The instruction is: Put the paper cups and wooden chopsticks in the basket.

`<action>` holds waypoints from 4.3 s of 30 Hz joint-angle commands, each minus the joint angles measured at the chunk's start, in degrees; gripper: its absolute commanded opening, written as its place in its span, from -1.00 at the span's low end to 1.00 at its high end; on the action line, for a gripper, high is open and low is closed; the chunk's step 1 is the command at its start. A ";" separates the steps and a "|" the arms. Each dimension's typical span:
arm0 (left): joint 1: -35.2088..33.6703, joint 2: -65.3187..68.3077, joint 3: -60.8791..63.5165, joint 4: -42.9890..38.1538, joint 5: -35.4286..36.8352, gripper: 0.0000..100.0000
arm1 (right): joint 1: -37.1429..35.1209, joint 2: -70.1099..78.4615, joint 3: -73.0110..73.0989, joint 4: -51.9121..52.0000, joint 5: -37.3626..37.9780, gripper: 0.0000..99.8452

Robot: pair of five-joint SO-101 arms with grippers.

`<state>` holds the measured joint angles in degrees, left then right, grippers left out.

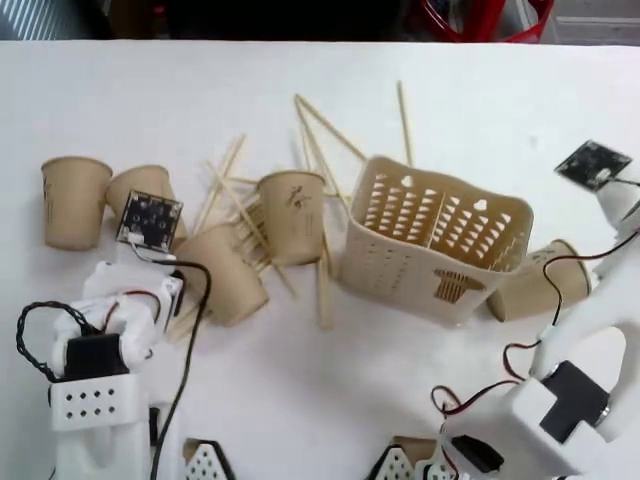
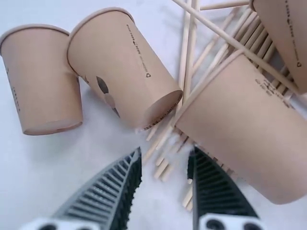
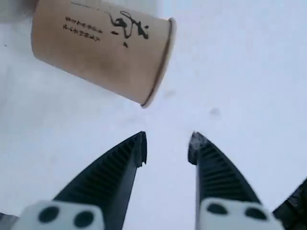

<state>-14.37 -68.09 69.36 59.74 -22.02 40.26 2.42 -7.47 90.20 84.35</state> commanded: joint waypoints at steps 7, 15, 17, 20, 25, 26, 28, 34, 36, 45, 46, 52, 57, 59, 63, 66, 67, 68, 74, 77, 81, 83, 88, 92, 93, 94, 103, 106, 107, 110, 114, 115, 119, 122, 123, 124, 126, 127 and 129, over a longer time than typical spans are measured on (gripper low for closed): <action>0.75 -1.01 -0.53 -1.05 -0.26 -0.66 | -3.21 9.98 0.26 -1.54 -4.57 -0.54; 0.66 -1.01 -0.53 -1.05 -0.26 -0.66 | -4.62 15.69 0.26 -2.24 -5.63 -0.55; 0.66 -1.01 -0.53 -1.05 -0.26 -0.66 | -4.62 16.31 0.26 -2.24 -5.63 -0.58; 0.66 -1.01 -0.53 -1.05 -0.26 -0.66 | -4.62 16.66 0.26 -4.00 -5.63 -0.78; 0.66 -1.01 -0.53 -1.05 -0.26 -0.66 | -4.00 15.60 0.18 -7.60 -6.24 -0.95; 0.66 -1.01 -0.53 -1.05 -0.26 -0.66 | -3.91 14.90 0.18 -7.52 -6.24 -0.97; 0.66 -1.01 -0.53 -1.05 -0.26 -0.66 | -2.86 12.70 -0.53 -7.52 -6.24 -0.96; 0.66 -1.01 -0.53 -1.05 -0.26 -0.66 | 1.98 3.21 -6.15 -7.34 -8.79 -0.97; 0.66 -1.01 -0.53 -1.14 -0.26 -0.66 | 3.30 -0.40 -7.91 -7.34 -11.69 -0.97; 0.75 -1.01 -0.44 -1.23 -0.26 -0.66 | -1.63 -15.25 -9.23 -6.90 -28.66 -0.97; 0.75 -1.01 -0.18 -1.23 -0.26 -0.66 | -2.68 -16.92 -9.32 -6.55 -29.27 -0.97; 0.75 -1.10 3.25 -6.33 -0.26 -0.66 | -8.66 -27.56 -10.73 -4.97 -35.87 -0.97; 0.75 -1.10 3.60 -6.68 -0.26 -0.66 | -18.51 -35.38 -10.73 0.84 -38.15 -0.97; 0.84 -1.10 4.04 -6.86 -0.26 -0.66 | -22.02 -37.58 -10.81 4.97 -37.98 -0.97; 2.33 -1.10 4.22 -7.12 -0.26 -0.66 | -27.38 -40.84 -9.93 8.31 -36.48 -0.97; 2.24 -1.10 4.22 -7.03 -0.26 -0.66 | -30.99 -42.33 -8.97 8.31 -36.13 -0.97; 2.24 -1.10 4.22 -7.03 -0.26 -0.66 | -32.04 -42.68 -8.53 8.31 -35.96 -0.97; 2.24 -1.10 4.22 -7.03 -0.26 -0.66 | -32.66 -43.12 -7.82 8.31 -35.34 -0.97; 2.24 -1.10 4.84 -7.38 -0.26 -0.66 | -31.96 -43.74 0.88 8.40 -25.14 -0.97; 2.33 -1.10 4.84 -7.38 -0.26 -0.66 | -29.41 -45.49 0.97 8.31 -23.91 -0.97; 2.33 -1.10 4.84 -7.38 -0.26 -0.66 | -28.62 -50.07 1.41 8.40 -19.34 -0.97; 2.33 -1.10 4.84 -7.38 -0.26 -0.66 | -28.53 -52.97 2.46 8.40 -17.76 -0.97; 2.33 -1.10 4.92 -7.38 -0.26 -0.66 | -28.53 -56.48 11.60 8.40 -12.22 -0.97; 2.33 -1.10 4.92 -7.38 -0.26 -0.66 | -28.00 -56.31 16.44 8.31 -9.93 -0.97; 2.33 -1.10 4.92 -7.38 -0.26 -0.66 | -27.91 -56.31 16.53 8.31 -9.85 -0.97; 2.33 -1.10 4.92 -7.38 -0.26 -0.66 | -27.91 -56.31 16.53 8.31 -9.85 -0.97; 2.33 -1.10 5.01 -7.38 -0.26 -0.66 | -25.80 -56.92 11.96 8.31 -9.58 -0.97; 2.33 -1.10 5.01 -7.38 -0.26 -0.66 | -24.75 -56.92 10.64 8.40 -6.68 -0.97; 2.33 -1.10 5.01 -7.38 -0.26 -0.66 | -24.57 -56.92 10.81 8.48 -5.45 -0.97; 2.33 -1.10 4.92 -7.38 -0.26 -0.66 | -24.84 -56.92 13.27 8.48 -3.25 -0.97; 2.33 -1.10 4.92 -7.38 -0.26 -0.66 | -26.68 -56.84 17.58 8.40 -2.37 -0.97; 2.33 -1.10 4.92 -7.38 -0.26 -0.66 | -26.86 -56.84 18.46 8.40 -1.41 -0.97; 2.33 -1.10 5.01 -7.38 -0.26 -0.66 | -27.03 -56.40 19.43 8.31 -0.09 -0.97; 2.33 -1.10 5.01 -7.38 -0.26 -0.66 | -27.03 -56.48 19.34 8.31 0.00 -0.97; 2.33 -1.10 5.01 -7.38 -0.26 -0.66 | -26.95 -56.75 19.16 8.31 0.09 -0.97; 2.33 -1.10 5.01 -7.38 -0.26 -0.66 | -26.68 -56.92 18.90 8.31 0.53 -0.97; 2.33 -1.10 5.01 -7.38 -0.26 -0.66 | -25.80 -57.71 17.05 8.40 1.93 -0.97; 2.33 -1.10 5.01 -7.38 -0.26 -0.66 | -25.10 -58.24 16.26 8.40 2.11 -0.97; 2.33 -1.10 5.01 -7.38 -0.26 -0.66 | -24.84 -59.38 14.95 8.40 4.04 -0.97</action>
<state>-12.79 -68.09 74.73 53.49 -22.02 14.59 -55.43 10.46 98.20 86.11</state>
